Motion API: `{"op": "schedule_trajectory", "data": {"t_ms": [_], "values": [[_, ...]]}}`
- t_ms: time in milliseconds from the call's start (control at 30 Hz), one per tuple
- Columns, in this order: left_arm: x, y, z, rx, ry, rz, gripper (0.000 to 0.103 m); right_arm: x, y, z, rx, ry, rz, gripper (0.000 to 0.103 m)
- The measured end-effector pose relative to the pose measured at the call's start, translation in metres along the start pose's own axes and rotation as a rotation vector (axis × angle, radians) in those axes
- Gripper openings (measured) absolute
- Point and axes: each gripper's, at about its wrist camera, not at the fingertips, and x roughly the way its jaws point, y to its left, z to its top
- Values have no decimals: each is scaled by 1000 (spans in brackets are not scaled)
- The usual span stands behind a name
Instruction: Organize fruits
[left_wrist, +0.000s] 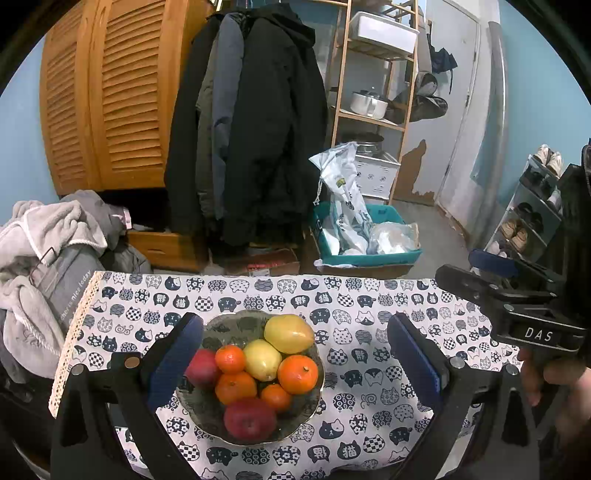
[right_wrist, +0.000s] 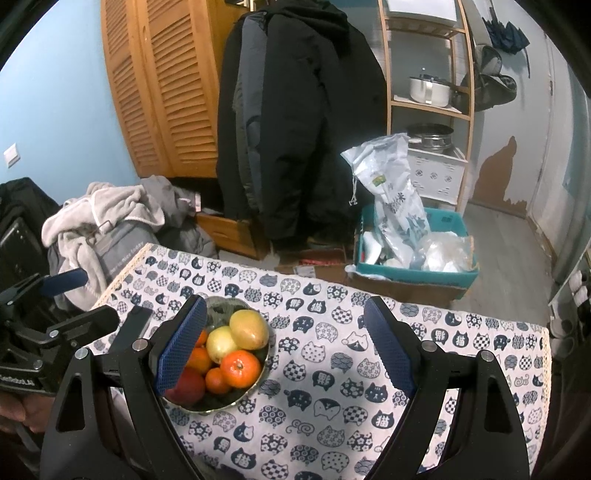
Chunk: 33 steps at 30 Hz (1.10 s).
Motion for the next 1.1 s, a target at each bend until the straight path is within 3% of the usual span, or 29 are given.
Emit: {"op": "schedule_trajectory", "data": {"t_ms": [267, 633, 1100], "values": [[1, 1, -2, -16, 20, 1, 101, 0, 1, 0, -1, 1, -1, 86], [1, -3, -2, 18, 11, 69, 102, 0, 1, 0, -1, 3, -3, 86], [6, 0, -2, -8, 45, 65, 102, -1, 4, -2, -8, 7, -1, 86]]}}
